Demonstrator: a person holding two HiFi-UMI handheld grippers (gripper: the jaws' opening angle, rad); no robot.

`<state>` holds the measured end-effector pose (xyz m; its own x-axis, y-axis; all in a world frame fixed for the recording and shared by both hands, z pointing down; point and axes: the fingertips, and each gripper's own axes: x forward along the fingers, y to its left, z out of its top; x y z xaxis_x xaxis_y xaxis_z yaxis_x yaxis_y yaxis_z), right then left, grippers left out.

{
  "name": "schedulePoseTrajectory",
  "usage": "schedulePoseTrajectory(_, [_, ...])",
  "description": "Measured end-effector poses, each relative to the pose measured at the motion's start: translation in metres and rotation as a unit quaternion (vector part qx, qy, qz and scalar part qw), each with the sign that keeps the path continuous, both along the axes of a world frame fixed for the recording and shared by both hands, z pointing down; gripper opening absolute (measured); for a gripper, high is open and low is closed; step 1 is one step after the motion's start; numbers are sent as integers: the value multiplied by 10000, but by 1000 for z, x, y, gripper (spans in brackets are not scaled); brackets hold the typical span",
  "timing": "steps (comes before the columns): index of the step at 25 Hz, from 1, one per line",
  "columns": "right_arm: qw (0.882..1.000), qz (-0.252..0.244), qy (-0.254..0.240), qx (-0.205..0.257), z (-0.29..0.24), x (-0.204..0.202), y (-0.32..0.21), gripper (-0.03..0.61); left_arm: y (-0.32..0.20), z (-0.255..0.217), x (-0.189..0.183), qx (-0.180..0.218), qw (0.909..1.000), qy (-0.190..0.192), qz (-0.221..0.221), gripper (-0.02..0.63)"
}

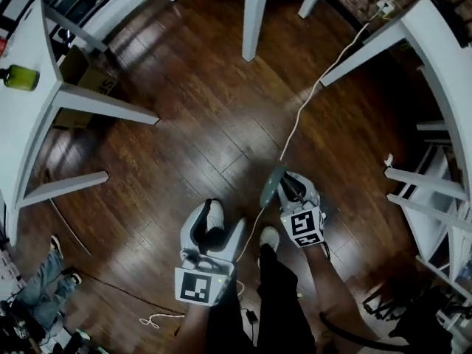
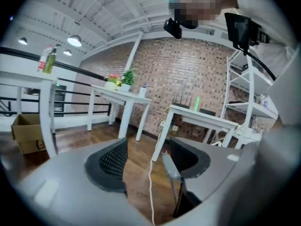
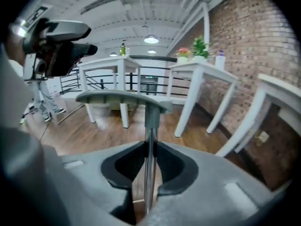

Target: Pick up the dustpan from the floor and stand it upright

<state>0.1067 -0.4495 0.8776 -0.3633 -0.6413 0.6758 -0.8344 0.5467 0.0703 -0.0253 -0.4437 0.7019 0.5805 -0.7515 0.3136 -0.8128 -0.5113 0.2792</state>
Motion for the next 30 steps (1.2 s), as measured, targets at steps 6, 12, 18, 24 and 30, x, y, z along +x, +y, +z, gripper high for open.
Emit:
schedulePoseTrajectory(6, [9722,2331,214,98,-91,174,118,78,64,-92,135,46,9837,474,1732,298])
schedulePoseTrajectory(12, [9577,2845,398,-133,-102,225,227,87,129,-140,199,133,9696,196,2436,298])
schedulePoseTrajectory(18, [9597,2749,-18,-577,-117,222,293,245,173,-191,189,401,9777,-158,2054,298])
schedulePoseTrajectory(24, [9613,2744,-221,-142,-196,214,356,245,225,-257,152,792,9810,-189,1763,298])
schedulePoseTrajectory(30, [9503,3029,-477,545,-267,186,458,245,320,-288,120,1217,9743,-88,1891,292])
